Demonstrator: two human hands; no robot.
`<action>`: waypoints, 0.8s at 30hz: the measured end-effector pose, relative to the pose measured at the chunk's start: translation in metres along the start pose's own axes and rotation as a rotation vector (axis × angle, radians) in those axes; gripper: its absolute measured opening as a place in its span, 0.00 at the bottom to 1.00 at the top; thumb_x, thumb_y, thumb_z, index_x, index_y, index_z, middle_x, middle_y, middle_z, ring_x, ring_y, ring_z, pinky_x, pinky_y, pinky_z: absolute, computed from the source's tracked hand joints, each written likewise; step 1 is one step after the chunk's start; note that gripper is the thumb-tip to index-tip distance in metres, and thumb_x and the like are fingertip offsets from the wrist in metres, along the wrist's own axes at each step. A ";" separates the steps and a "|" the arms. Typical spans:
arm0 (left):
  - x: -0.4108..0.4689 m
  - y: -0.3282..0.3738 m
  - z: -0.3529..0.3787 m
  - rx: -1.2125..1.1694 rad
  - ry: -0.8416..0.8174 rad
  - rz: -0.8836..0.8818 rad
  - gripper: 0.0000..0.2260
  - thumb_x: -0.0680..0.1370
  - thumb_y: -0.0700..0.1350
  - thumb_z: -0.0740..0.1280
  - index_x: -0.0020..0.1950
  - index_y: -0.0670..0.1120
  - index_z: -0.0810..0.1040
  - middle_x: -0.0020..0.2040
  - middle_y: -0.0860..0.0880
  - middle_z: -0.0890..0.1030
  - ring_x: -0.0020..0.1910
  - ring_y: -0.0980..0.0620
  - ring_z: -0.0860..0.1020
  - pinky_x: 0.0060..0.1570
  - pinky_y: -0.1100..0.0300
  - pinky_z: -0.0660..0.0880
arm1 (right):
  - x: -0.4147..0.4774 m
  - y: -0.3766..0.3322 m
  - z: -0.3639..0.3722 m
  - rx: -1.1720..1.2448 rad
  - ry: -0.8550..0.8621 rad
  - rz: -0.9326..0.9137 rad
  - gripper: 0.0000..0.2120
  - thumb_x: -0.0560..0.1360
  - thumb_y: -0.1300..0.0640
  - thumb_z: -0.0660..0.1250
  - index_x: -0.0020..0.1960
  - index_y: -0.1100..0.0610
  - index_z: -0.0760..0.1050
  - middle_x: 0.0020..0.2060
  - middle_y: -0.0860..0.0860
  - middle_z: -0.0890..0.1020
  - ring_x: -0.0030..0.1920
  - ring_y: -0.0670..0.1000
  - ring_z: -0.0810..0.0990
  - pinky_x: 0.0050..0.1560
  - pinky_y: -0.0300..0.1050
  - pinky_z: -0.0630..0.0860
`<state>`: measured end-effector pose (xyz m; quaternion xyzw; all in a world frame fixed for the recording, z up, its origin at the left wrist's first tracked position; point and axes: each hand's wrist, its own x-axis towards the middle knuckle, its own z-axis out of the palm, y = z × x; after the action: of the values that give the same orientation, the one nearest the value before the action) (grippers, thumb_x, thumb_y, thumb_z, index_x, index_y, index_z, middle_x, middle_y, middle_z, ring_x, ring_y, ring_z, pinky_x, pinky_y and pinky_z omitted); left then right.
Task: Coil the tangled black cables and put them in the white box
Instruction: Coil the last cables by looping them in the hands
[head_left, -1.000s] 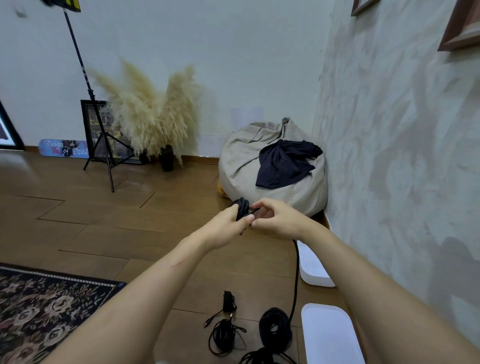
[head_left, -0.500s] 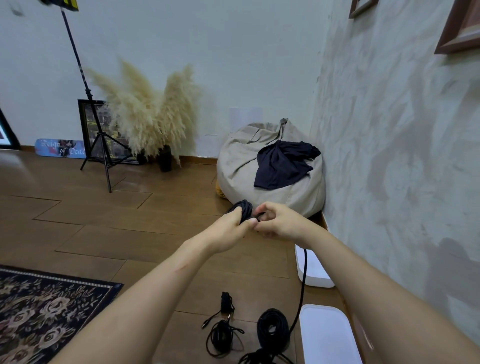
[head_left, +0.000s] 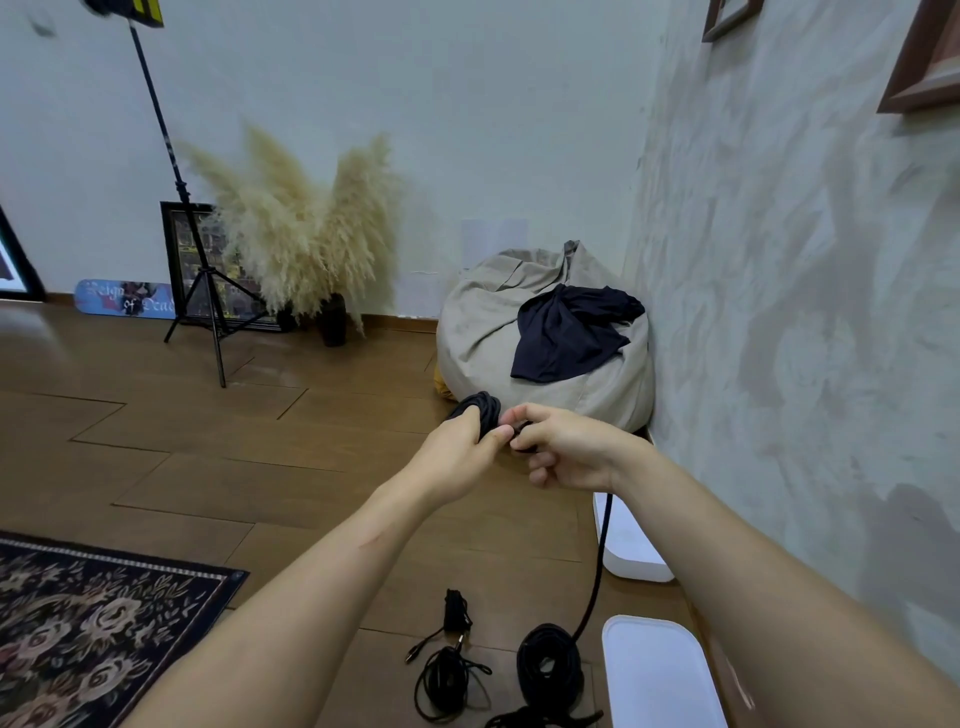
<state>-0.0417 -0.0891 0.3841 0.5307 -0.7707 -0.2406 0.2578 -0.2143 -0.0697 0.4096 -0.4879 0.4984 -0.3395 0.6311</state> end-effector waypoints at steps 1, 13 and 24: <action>-0.001 0.002 0.002 0.009 0.006 -0.003 0.17 0.85 0.57 0.59 0.41 0.48 0.62 0.39 0.49 0.72 0.37 0.50 0.69 0.35 0.53 0.64 | -0.001 0.000 -0.001 -0.004 -0.006 0.018 0.13 0.80 0.70 0.57 0.56 0.54 0.72 0.37 0.48 0.73 0.28 0.46 0.60 0.30 0.39 0.66; -0.003 0.005 0.016 -0.017 0.076 -0.073 0.16 0.85 0.55 0.59 0.41 0.49 0.62 0.39 0.50 0.70 0.38 0.48 0.69 0.34 0.52 0.62 | 0.009 0.017 0.012 -0.138 0.315 -0.204 0.27 0.76 0.72 0.62 0.72 0.55 0.69 0.37 0.56 0.79 0.38 0.52 0.80 0.42 0.42 0.80; -0.002 0.005 0.011 0.003 0.182 -0.141 0.15 0.85 0.56 0.60 0.48 0.45 0.67 0.41 0.49 0.73 0.42 0.45 0.74 0.40 0.51 0.66 | -0.004 0.014 0.023 -0.388 0.279 -0.226 0.35 0.83 0.60 0.62 0.82 0.41 0.49 0.52 0.56 0.80 0.46 0.56 0.87 0.49 0.56 0.85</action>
<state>-0.0514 -0.0847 0.3787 0.6034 -0.7054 -0.2080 0.3084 -0.1939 -0.0557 0.3981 -0.6008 0.5786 -0.3701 0.4090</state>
